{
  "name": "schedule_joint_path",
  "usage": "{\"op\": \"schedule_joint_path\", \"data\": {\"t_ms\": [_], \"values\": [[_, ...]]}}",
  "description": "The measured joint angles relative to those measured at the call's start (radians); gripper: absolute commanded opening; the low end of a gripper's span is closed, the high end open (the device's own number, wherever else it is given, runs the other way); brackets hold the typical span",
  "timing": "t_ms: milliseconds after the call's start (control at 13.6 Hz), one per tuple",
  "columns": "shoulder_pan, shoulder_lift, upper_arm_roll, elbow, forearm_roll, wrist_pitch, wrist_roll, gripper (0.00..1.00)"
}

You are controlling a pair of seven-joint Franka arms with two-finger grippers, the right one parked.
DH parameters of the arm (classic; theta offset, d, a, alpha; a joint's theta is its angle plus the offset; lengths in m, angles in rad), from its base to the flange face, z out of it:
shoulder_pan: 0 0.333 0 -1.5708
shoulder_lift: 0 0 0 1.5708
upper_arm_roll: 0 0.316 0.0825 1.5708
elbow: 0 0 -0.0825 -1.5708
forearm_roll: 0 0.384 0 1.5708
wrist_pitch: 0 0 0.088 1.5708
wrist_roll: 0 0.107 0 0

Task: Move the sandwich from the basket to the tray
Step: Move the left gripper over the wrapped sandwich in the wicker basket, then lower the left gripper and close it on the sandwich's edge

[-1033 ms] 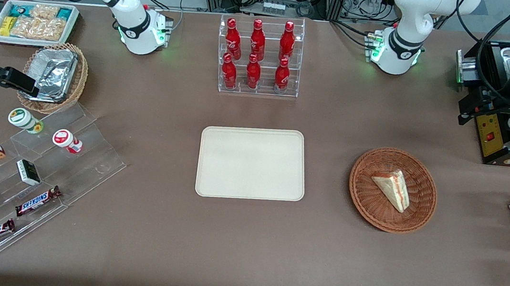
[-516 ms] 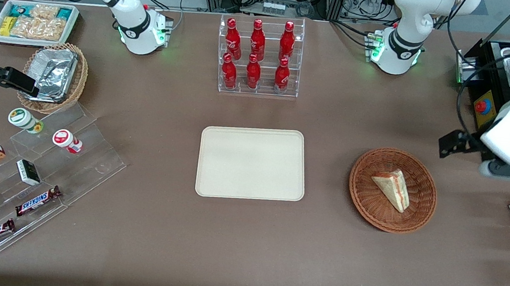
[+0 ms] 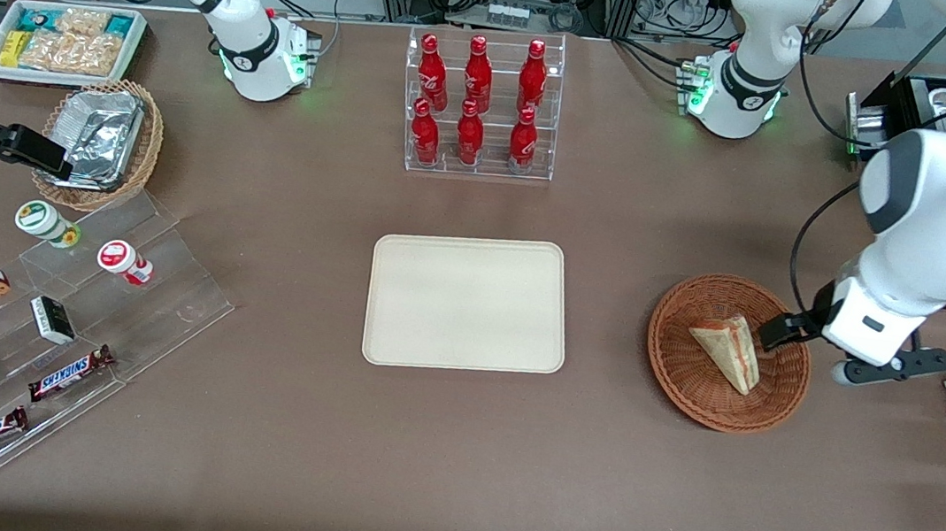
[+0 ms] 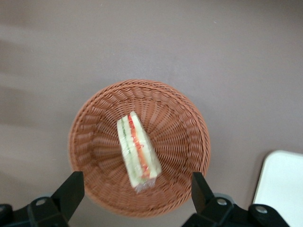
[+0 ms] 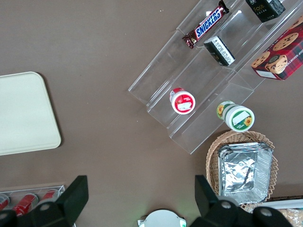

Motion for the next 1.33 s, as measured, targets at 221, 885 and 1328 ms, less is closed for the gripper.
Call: {"op": "schedule_joint_path", "data": {"t_ms": [221, 885, 1328], "values": [[0.0, -0.034, 0.0, -0.197, 0.0, 0.22, -0.128, 1.0], [0.0, 0.005, 0.0, -0.355, 0.0, 0.379, -0.19, 1.0], [-0.001, 0.087, -0.006, -0.362, 0.0, 0.463, -0.23, 0.92]]}}
